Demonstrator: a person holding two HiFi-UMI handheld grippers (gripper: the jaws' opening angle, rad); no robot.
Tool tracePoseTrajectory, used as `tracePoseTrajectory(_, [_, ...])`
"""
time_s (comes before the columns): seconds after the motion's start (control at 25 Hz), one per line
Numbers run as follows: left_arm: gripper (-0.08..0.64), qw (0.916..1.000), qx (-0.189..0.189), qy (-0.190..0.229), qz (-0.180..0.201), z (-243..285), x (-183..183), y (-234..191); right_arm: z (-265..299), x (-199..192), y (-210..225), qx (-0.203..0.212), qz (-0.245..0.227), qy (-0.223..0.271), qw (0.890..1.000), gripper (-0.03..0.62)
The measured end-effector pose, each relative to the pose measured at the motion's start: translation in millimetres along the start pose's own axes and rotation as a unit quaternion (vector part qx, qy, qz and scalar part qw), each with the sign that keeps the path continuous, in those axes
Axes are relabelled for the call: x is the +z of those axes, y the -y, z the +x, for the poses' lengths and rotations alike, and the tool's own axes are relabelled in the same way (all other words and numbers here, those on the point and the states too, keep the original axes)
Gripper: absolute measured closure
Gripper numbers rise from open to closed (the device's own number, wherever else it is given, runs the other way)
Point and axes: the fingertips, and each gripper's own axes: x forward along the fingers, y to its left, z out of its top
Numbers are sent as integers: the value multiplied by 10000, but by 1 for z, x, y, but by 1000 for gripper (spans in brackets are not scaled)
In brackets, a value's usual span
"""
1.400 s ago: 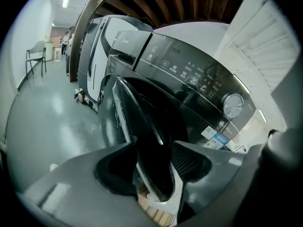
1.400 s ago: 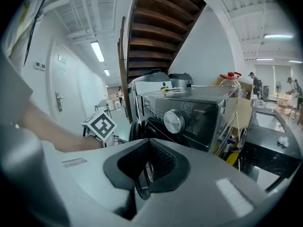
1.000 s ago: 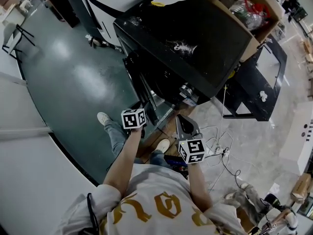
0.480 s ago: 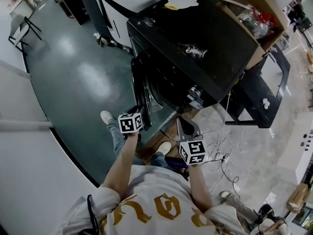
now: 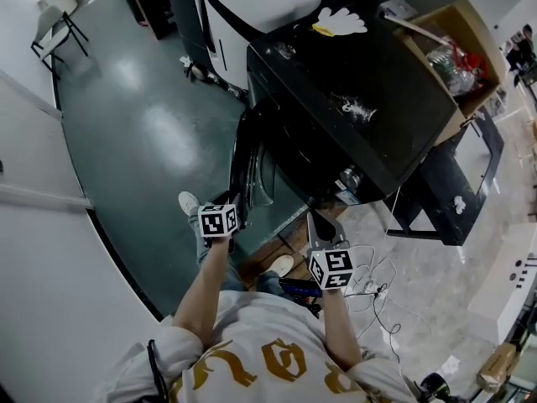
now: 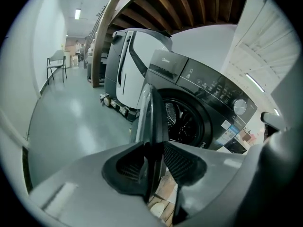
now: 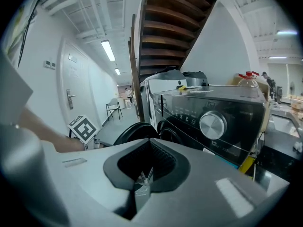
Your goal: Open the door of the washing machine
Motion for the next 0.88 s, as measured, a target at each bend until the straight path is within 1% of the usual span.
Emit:
tracePoseTrajectory(0.36, [423, 9996, 272, 124, -8, -16, 7, -45, 26, 2, -25, 318, -87, -136, 9994, 571])
tracePoseTrajectory(0.56, [417, 9989, 432, 165, -39, -24, 13, -72, 33, 1, -31, 393, -81, -212, 9990, 571])
tracePoseTrajectory(0.88, [406, 9964, 790, 294, -69, -32, 25, -114, 41, 1, -35, 457, -110, -238, 9986, 571])
